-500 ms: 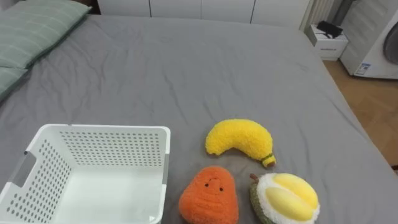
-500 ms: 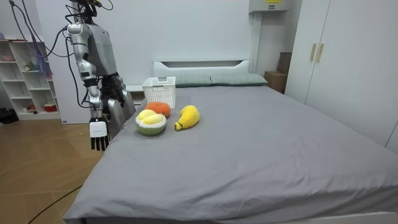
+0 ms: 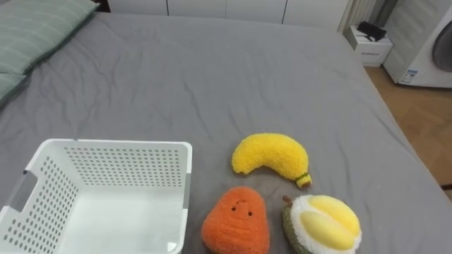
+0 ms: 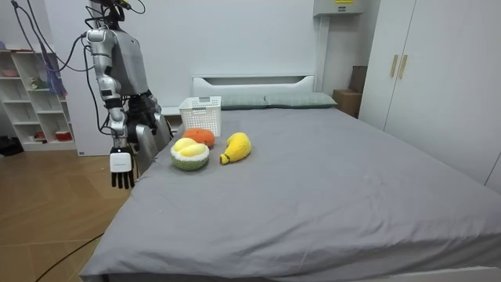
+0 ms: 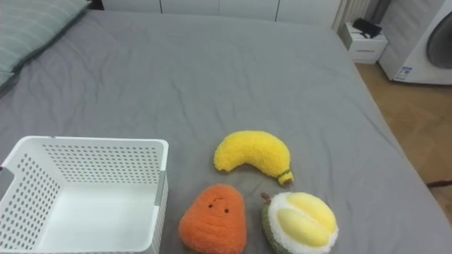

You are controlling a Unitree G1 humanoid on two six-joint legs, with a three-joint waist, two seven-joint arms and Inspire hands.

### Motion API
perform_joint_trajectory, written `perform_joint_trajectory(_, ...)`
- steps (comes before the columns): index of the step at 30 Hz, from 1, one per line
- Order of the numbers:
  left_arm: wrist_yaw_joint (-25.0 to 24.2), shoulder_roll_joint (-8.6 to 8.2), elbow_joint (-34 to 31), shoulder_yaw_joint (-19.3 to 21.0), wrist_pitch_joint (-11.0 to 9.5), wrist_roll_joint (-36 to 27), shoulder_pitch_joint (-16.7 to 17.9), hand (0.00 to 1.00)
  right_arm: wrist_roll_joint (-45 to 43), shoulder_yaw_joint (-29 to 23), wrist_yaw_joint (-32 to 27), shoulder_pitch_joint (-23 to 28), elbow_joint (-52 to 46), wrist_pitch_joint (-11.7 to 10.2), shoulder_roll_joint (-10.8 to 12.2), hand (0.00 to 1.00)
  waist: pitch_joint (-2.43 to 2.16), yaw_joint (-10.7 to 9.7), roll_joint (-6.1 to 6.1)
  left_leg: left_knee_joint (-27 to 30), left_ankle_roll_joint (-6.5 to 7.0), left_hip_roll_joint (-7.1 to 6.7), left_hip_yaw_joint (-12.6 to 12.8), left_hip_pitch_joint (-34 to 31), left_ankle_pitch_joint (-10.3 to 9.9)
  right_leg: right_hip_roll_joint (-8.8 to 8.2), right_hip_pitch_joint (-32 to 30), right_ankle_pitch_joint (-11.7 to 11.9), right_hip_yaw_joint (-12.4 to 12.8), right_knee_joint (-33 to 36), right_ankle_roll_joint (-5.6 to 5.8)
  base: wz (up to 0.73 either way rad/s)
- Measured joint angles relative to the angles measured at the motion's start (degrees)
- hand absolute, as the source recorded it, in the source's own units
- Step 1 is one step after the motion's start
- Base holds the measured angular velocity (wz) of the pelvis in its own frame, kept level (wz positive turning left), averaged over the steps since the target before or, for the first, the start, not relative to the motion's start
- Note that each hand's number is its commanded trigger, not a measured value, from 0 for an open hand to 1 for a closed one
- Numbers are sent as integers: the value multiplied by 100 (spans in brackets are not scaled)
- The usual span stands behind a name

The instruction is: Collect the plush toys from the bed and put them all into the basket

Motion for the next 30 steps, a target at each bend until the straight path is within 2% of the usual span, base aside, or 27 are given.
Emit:
perform_joint_trajectory(3, 0, 1, 0, 27, 6, 0, 2, 0, 109, 0, 0, -6, 0, 0, -10, 0, -18, 11, 39, 0, 0, 0, -7, -6, 0, 0, -8, 0, -5, -4, 0, 0)
perform_joint_trajectory(9, 0, -3, 24, 183, 9, 5, 74, 0, 608, -272, -120, 14, 72, -1, -15, 0, -16, -1, 46, -2, 0, -1, -7, 26, 1, 6, 8, 9, 15, 1, 1, 0)
perform_joint_trajectory(12, 0, -25, 34, 494, 8, 10, 113, 0, 1265, -742, -304, 79, 207, -5, -44, 0, 21, -29, 25, -27, 0, 4, -17, 77, -1, 15, 88, 21, 15, -2, 1, 0)
perform_joint_trajectory(13, 0, -26, 30, 640, 4, 3, 142, 0, 1505, -974, -374, 81, 271, -10, -74, 0, 20, -35, 31, -39, -1, 4, -18, 95, -2, 15, 105, 21, 15, -2, 1, 0)
perform_joint_trajectory(16, 0, 21, -48, 815, 2, 0, 243, 0, 2059, -1369, -492, 134, 293, -11, -193, 0, 27, -100, 13, -20, 1, -1, -33, 76, -3, 4, 86, 11, -7, -18, -1, 1)
perform_joint_trajectory(20, -2, 76, -45, 1149, -6, -1, 250, 0, 2654, -2142, -703, 139, 293, -71, -491, 0, 11, -223, -44, -2, 2, 0, 2, -3, 0, -2, -38, 2, 10, -4, -1, -4)
perform_joint_trajectory(21, -2, 104, -47, 1168, -6, -1, 251, 0, 2711, -2204, -743, 140, 284, -73, -531, 0, 3, -237, -74, -6, -1, 0, 5, 0, 5, 1, -44, 4, 22, 7, -2, -4)
perform_joint_trajectory(25, -2, 314, -61, 1201, -56, -58, 203, 0, 3043, -2455, -951, 15, 18, -132, -770, 0, 19, -325, -183, -53, -13, 32, 138, 60, 28, 46, -46, 32, 146, 2, -13, -12)
perform_joint_trajectory(28, 23, 367, -103, 1184, -189, -59, 146, 0, 3191, -2588, -1204, -99, -411, -175, -878, 0, 28, -348, -242, -103, -13, 34, 166, 64, 24, 49, -63, 47, 168, -15, -11, -10)
perform_joint_trajectory(30, 95, 374, -65, 1159, -195, -62, 140, 0, 3162, -2590, -1424, -178, -870, -209, -903, 0, 33, -367, -257, -102, -12, 36, 193, 56, 25, 52, -81, 50, 194, 5, -11, -8)
